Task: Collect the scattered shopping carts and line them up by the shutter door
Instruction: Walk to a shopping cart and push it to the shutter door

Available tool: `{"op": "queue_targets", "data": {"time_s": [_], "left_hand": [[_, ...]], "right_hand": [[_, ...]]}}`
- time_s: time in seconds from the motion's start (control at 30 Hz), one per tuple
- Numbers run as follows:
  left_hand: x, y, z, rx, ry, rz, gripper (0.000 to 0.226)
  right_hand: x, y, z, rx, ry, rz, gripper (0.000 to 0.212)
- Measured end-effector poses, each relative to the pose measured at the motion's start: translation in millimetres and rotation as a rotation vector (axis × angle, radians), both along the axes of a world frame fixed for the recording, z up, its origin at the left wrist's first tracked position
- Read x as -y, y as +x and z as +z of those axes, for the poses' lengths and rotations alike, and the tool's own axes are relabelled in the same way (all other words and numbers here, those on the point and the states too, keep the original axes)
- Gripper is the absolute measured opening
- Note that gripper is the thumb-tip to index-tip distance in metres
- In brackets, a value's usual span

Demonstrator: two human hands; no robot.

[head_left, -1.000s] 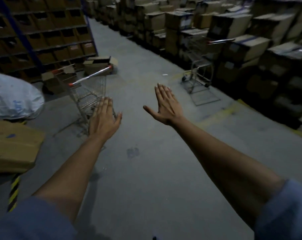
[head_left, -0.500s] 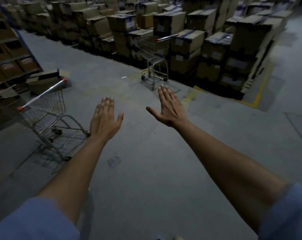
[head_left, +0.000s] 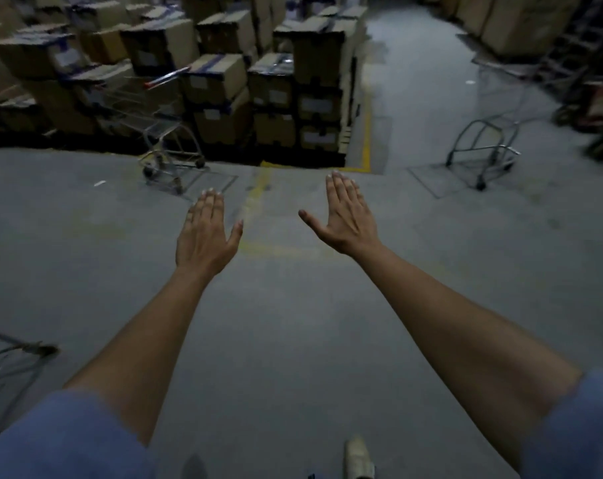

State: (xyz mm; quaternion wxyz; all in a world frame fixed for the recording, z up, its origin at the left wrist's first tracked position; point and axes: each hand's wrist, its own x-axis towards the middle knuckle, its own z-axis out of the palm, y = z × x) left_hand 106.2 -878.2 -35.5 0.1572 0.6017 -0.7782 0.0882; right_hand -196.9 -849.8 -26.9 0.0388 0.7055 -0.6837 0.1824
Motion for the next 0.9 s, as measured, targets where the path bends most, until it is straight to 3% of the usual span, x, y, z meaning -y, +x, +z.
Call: {"op": "queue_targets", "data": {"time_s": [0.6, 0.9], "left_hand": [[83, -398, 24, -0.013, -0.061, -0.434, 0.081], [70, -597, 11, -0.002, -0.032, -0.690, 0.081]], "right_hand": [[-41, -365, 14, -0.018, -0.022, -0.423, 0.109], [-118, -518, -2, -0.028, -0.001, -0.679, 0.110]]}}
